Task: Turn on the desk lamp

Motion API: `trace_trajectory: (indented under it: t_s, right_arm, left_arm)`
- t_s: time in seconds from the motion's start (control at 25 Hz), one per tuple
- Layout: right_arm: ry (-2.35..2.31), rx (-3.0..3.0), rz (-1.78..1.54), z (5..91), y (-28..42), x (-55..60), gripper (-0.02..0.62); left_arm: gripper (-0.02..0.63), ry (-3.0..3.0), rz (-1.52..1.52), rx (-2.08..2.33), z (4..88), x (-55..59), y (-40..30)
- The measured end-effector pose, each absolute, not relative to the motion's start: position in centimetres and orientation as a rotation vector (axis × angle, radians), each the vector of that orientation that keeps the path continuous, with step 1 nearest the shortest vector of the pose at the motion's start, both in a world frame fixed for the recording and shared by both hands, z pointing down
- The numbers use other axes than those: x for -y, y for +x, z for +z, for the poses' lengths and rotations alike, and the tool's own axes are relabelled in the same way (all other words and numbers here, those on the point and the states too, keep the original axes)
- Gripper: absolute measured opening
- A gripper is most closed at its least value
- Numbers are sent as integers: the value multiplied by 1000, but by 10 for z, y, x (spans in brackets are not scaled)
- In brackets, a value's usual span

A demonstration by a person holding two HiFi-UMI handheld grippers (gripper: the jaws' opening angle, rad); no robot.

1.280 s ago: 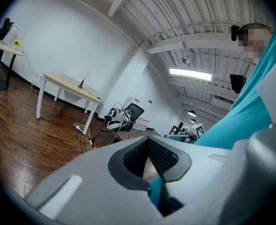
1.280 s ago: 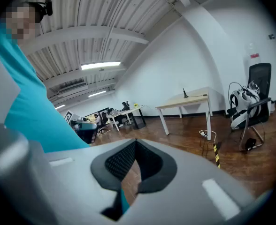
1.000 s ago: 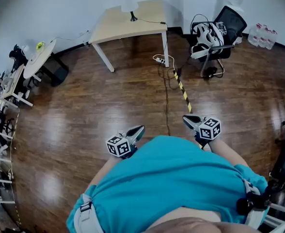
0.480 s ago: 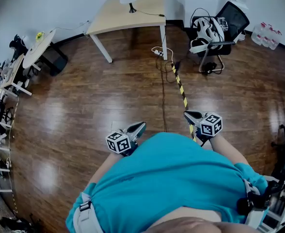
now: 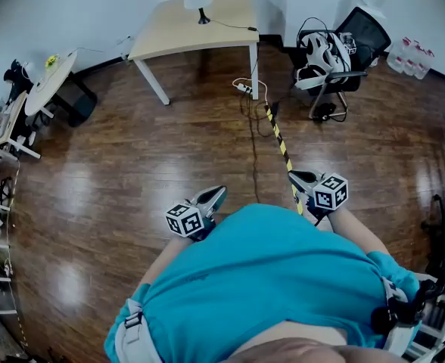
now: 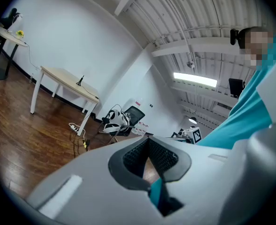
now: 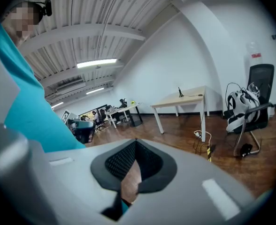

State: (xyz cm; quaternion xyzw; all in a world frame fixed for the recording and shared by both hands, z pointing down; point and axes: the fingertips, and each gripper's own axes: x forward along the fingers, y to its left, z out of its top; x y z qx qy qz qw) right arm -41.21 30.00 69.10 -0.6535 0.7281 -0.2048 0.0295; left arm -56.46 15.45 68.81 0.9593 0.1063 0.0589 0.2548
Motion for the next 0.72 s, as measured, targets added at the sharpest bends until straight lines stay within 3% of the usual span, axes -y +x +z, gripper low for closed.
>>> trace_trajectory:
  t_s: [0.36,0.72]
  right_arm:
    - [-2147,-2214,-572,639,-432,-171,2]
    - [-2128,-2207,-655,670,-341,-126,2]
  left_arm:
    - [0,2552,161,-417,671,-11,-571]
    - [0,2496,198,-376,696,47,-481]
